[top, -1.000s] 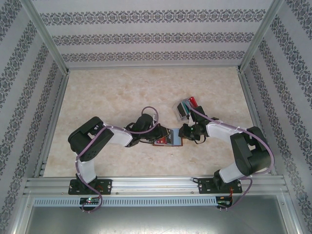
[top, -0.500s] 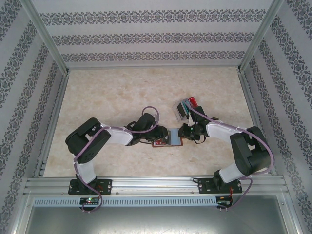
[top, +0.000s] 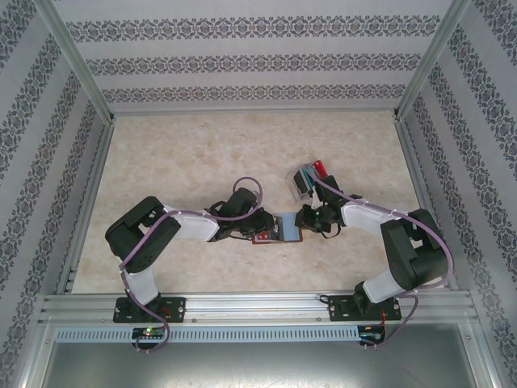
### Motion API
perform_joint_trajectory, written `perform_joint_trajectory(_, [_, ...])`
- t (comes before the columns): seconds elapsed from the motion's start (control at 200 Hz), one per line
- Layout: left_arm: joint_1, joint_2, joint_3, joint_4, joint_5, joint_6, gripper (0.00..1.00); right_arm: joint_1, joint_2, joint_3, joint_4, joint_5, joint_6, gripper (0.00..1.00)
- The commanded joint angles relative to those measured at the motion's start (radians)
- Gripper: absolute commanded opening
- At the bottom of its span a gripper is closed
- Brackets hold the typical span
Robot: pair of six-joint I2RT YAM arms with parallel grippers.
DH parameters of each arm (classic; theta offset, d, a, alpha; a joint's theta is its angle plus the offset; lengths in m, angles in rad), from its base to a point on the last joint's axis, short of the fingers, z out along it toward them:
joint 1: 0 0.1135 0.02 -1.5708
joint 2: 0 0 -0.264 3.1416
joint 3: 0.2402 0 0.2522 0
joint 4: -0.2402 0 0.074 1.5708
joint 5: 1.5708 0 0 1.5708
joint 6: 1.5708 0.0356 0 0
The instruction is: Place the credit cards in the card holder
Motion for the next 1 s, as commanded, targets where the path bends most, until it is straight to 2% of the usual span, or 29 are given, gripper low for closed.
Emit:
perform_joint_trajectory(0.0, [-0.016,-0.014,-0.039,0.018,-0.039,-0.024,0.11,0.015,0.041,-0.013,-0.03,0.016,-0.015,0.24])
perform_joint_trajectory(0.1, [-0.016,-0.006,-0.062,0.076,-0.05,-0.055,0.0,0.016,0.042,-0.015,-0.029,0.015,-0.015,0.24])
perform_joint_trajectory(0.405, [-0.018,0.063,-0.094,0.267,-0.05,-0.146,0.0,0.017,0.049,-0.009,-0.034,0.009,-0.017,0.24])
perform_joint_trajectory(0.654, [-0.022,0.087,-0.039,0.212,-0.004,-0.107,0.0,0.021,0.056,-0.004,-0.036,0.012,-0.02,0.24])
perform_joint_trajectory(0.994, [-0.028,0.115,0.034,0.109,0.052,-0.059,0.05,0.021,0.052,-0.007,-0.036,0.018,-0.017,0.24])
